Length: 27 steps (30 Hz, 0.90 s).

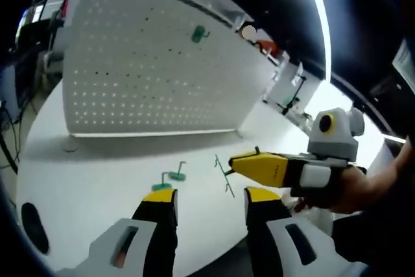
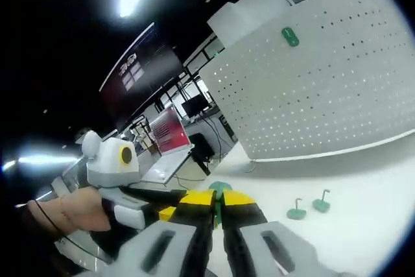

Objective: Insert the hook assembly into the mounting plate slot until the hook locks in place.

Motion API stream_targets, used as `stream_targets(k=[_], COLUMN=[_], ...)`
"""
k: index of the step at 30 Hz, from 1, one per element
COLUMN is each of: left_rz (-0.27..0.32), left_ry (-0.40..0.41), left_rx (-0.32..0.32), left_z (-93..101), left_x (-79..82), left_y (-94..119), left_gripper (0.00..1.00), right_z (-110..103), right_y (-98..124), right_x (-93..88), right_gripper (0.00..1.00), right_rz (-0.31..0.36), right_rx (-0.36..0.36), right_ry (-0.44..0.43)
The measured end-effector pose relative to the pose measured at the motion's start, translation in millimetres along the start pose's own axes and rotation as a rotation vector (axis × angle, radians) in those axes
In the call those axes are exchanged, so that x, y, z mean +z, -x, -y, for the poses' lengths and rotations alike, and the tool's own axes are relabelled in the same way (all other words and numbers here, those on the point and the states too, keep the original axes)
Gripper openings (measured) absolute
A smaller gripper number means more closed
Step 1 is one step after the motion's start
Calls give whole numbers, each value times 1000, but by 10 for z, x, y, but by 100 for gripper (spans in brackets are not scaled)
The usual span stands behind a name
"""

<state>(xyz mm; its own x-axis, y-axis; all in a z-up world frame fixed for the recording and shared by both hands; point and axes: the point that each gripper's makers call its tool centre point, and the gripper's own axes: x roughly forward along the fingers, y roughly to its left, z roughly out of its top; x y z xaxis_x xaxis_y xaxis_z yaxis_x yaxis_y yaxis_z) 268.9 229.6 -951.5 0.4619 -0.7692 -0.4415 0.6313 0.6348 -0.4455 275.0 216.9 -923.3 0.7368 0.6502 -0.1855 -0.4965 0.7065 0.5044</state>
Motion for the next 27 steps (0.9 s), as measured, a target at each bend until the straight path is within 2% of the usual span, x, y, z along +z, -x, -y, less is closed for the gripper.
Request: stream_targets(k=[5,8,16,22,24,27], left_rz=[-5,-4,30,48,53,63], left_ry=[27,27,92,144,144,51], left_rx=[-35,-54,-109,-138,-142,-120], left_z=[88,135,230,274,284,284], left_x=[14,29,79,92,96,127], left_y=[-11,-12,11,18,28,43], left_gripper=[31,23,8,6,5,4], right_z=[-47,-79,-162,-217,-230,-273], right_y=[15,33,62,82,88,101], right_x=[29,51,84,122,127,144], right_gripper=[0,0,0,0,0,0], right_rz=[18,31,50,63,65,67], right_rx=[19,31,58,70,73,72], right_ry=[25,33,66,108,131,190])
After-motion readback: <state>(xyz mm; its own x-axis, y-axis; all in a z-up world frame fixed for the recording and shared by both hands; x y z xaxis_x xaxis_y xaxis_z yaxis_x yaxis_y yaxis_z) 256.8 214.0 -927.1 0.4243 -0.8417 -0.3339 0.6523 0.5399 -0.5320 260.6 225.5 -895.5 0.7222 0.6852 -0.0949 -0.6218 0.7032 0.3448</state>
